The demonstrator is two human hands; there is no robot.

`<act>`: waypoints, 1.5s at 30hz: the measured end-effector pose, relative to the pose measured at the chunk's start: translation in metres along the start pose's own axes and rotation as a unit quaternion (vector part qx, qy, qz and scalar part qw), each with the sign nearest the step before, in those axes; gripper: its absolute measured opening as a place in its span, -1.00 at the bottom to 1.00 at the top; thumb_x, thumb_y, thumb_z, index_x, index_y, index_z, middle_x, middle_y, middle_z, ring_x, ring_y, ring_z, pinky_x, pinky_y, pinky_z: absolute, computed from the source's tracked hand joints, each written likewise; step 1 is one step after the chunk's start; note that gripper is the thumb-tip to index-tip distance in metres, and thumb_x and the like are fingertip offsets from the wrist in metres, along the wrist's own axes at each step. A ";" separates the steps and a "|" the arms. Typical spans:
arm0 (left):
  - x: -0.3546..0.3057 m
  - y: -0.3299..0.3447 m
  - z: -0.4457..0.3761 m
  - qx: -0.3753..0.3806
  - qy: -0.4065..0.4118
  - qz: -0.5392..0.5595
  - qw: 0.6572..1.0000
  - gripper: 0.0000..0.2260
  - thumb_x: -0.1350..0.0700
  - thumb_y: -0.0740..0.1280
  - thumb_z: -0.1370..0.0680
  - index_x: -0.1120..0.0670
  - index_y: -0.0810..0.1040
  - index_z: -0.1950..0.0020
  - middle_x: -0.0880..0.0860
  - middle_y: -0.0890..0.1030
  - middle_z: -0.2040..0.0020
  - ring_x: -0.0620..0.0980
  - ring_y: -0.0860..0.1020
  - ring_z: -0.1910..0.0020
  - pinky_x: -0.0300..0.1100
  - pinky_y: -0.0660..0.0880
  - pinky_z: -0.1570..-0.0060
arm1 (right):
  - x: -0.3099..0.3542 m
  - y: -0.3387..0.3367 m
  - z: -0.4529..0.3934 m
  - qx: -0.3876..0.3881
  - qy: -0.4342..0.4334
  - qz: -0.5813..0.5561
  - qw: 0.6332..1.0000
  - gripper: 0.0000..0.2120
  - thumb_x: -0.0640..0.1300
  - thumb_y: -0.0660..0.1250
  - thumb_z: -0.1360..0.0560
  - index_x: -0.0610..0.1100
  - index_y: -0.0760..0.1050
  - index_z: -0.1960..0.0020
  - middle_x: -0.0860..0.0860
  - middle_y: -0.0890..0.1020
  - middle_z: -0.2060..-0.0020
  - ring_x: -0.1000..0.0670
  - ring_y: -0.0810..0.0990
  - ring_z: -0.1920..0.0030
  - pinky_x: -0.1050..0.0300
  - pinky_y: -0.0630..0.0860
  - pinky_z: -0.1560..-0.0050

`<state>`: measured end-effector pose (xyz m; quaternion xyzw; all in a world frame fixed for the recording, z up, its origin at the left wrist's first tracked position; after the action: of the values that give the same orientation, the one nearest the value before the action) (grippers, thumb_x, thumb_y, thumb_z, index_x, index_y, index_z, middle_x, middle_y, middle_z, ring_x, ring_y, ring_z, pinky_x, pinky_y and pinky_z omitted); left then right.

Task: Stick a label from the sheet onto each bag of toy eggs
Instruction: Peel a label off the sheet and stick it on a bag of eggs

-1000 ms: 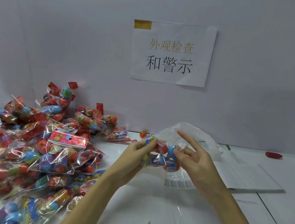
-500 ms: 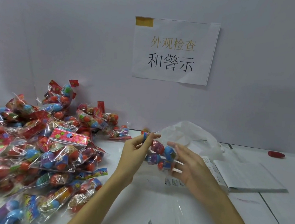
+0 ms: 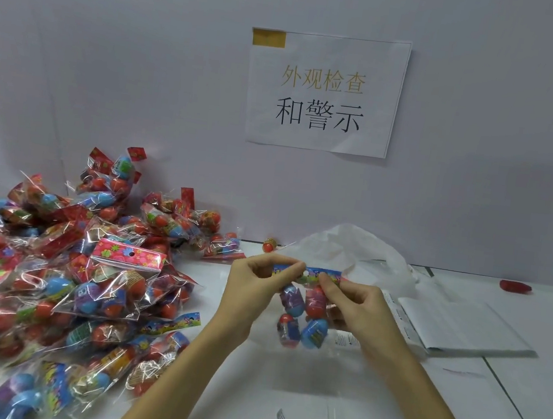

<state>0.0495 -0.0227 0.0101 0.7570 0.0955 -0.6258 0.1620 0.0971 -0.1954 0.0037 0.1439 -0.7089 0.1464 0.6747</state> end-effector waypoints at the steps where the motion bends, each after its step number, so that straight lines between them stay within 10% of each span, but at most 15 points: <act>1: 0.000 0.000 0.000 -0.010 0.003 0.003 1.000 -0.83 0.00 0.55 -0.46 0.02 0.77 0.00 0.06 0.77 0.10 0.02 0.75 0.06 -0.27 0.63 0.17 | 0.000 -0.001 0.000 -0.017 -0.003 -0.008 1.000 -0.64 0.16 0.43 -0.47 -0.10 0.75 -0.04 -0.08 0.78 0.14 -0.08 0.78 0.18 0.17 0.66 0.25; 7: 0.002 0.003 -0.001 0.052 -0.043 0.021 0.998 -0.50 -0.22 0.55 -0.44 0.05 0.64 -0.26 0.05 0.75 -0.08 0.06 0.73 -0.07 -0.08 0.67 -0.01 | -0.006 -0.016 -0.003 -0.104 -0.002 -0.171 0.980 -0.76 -0.07 0.37 -0.64 -0.23 0.71 -0.08 -0.17 0.77 0.07 -0.13 0.78 0.07 0.12 0.70 0.15; 12: 0.001 0.009 0.001 0.085 -0.044 -0.009 0.995 -0.66 -0.07 0.51 -0.49 0.05 0.70 -0.20 0.08 0.75 -0.07 0.08 0.69 -0.10 -0.09 0.64 -0.01 | 0.001 -0.018 -0.006 -0.035 -0.013 -0.173 0.984 -0.74 -0.33 0.34 -0.63 -0.14 0.64 -0.26 -0.17 0.75 -0.07 -0.08 0.76 -0.07 0.13 0.68 -0.02; 18: 0.005 0.010 0.000 0.108 -0.055 -0.030 0.992 -0.85 0.12 0.45 -0.60 0.00 0.73 -0.15 0.06 0.73 -0.12 0.08 0.67 -0.19 0.01 0.65 -0.19 | 0.008 -0.018 0.000 -0.066 -0.048 -0.022 0.996 -0.84 -0.02 0.41 -0.59 -0.01 0.75 -0.07 -0.01 0.78 0.04 -0.01 0.76 -0.01 -0.01 0.68 -0.11; 22: 0.001 0.015 0.003 0.106 -0.049 -0.015 0.993 -0.72 -0.13 0.42 -0.53 -0.03 0.74 -0.15 0.03 0.73 -0.13 0.02 0.68 -0.18 -0.03 0.66 -0.16 | 0.008 -0.020 -0.001 -0.104 -0.053 -0.029 0.993 -0.87 -0.05 0.51 -0.51 -0.06 0.77 -0.01 -0.02 0.79 0.11 -0.06 0.77 0.05 -0.10 0.68 -0.16; 33: 0.003 0.007 0.003 0.020 -0.049 0.025 0.998 -0.80 -0.08 0.40 -0.58 -0.08 0.76 -0.11 -0.02 0.76 -0.03 -0.01 0.74 0.04 -0.19 0.64 0.24 | 0.003 -0.021 -0.002 -0.120 -0.029 -0.074 0.990 -0.71 0.20 0.51 -0.38 0.00 0.79 0.10 -0.04 0.79 0.14 -0.06 0.78 0.08 0.03 0.72 0.00; 38: 0.000 0.000 0.003 -0.054 0.033 0.033 0.997 -0.80 -0.07 0.43 -0.52 -0.12 0.75 -0.11 -0.10 0.76 -0.05 -0.09 0.71 -0.09 -0.16 0.67 -0.05 | 0.020 -0.036 0.002 -0.217 -0.204 0.118 0.947 -0.82 0.02 0.51 -0.51 -0.04 0.64 0.19 0.03 0.70 0.25 0.05 0.68 0.24 0.23 0.59 0.17; 41: -0.004 0.000 0.005 -0.072 0.082 0.004 0.994 -0.81 -0.05 0.45 -0.54 -0.13 0.74 -0.14 -0.13 0.75 -0.05 -0.13 0.70 -0.09 -0.26 0.63 -0.06 | 0.012 -0.022 -0.003 -0.084 -0.118 0.036 0.989 -0.50 0.23 0.31 -0.57 -0.18 0.62 0.28 -0.09 0.69 0.36 -0.04 0.66 0.35 0.15 0.57 0.28; 45: -0.014 0.020 0.014 0.036 0.182 -0.053 0.981 -0.69 0.07 0.55 -0.49 0.06 0.71 -0.22 -0.01 0.73 -0.14 0.01 0.67 -0.21 -0.21 0.59 -0.19 | 0.002 0.005 -0.002 0.035 -0.018 -0.061 0.997 -0.52 0.21 0.28 -0.59 -0.18 0.64 -0.20 -0.14 0.76 -0.02 -0.14 0.77 -0.03 0.04 0.70 0.04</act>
<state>0.0410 -0.0455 0.0239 0.8574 0.1410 -0.4882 0.0811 0.0965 -0.1902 0.0061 0.2128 -0.7055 0.1272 0.6639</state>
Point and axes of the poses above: each hand's wrist, its own z-axis away from the middle knuckle, its own y-axis out of the palm, x = y × z, the point moved 6 cm from there along -z, towards the middle knuckle
